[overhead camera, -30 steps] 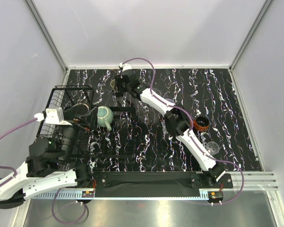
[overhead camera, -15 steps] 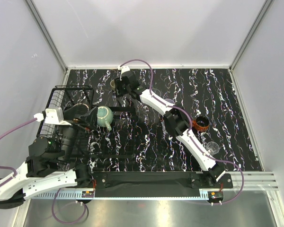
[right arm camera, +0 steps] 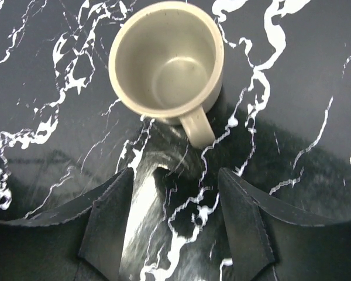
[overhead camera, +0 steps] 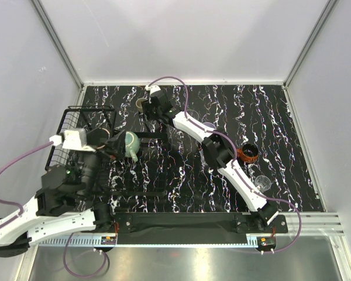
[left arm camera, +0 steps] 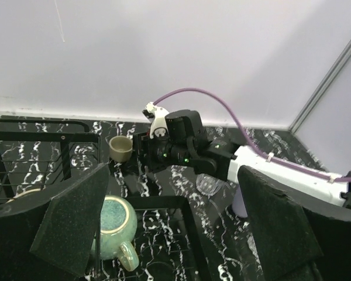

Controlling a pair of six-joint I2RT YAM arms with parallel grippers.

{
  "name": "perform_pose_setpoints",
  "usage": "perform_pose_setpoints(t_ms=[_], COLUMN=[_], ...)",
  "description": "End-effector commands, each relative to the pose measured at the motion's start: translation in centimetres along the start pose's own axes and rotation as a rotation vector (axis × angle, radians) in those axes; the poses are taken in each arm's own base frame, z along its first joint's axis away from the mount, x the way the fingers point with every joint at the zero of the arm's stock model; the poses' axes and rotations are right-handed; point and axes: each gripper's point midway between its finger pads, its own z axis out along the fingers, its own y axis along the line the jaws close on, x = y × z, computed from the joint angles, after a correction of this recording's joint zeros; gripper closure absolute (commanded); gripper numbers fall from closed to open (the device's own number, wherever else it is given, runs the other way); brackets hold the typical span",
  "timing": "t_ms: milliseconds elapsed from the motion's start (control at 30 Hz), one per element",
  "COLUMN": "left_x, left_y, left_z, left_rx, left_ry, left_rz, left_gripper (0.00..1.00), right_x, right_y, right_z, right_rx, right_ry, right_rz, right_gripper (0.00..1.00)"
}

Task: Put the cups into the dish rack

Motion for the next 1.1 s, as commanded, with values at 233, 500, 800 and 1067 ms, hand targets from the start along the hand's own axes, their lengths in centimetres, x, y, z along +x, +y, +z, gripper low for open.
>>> perform_pose_setpoints(t_ms=[233, 500, 800, 1067], left_x=[-2.8, -4.6, 2.6, 10.7], left_y=[-5.4, -4.9, -3.9, -1.9], left_z=[4.2, 9.5, 19.9, 29.0], left_rx=[-0.022, -0.128, -0.242, -0.289], left_ry=[0.113, 0.206, 0.41, 0.568], left_rz=[0.132, 0.128, 0.193, 0.149], left_gripper=[0.01, 0.01, 0.01, 0.01], right_x=[-15.1, -13.6, -7.4, -5.1], right_y=[5.5, -0.7, -8.1, -8.8], right_z=[-16.1, -27.1, -39.1, -46.7], right_rx=[-0.06, 0.276, 0.527, 0.513], right_ry=[-0.18, -0.092, -0.058, -0.159], right_rz=[0.077, 0.131, 0.27, 0.336], right_gripper=[0.3, 0.27, 0.25, 0.24])
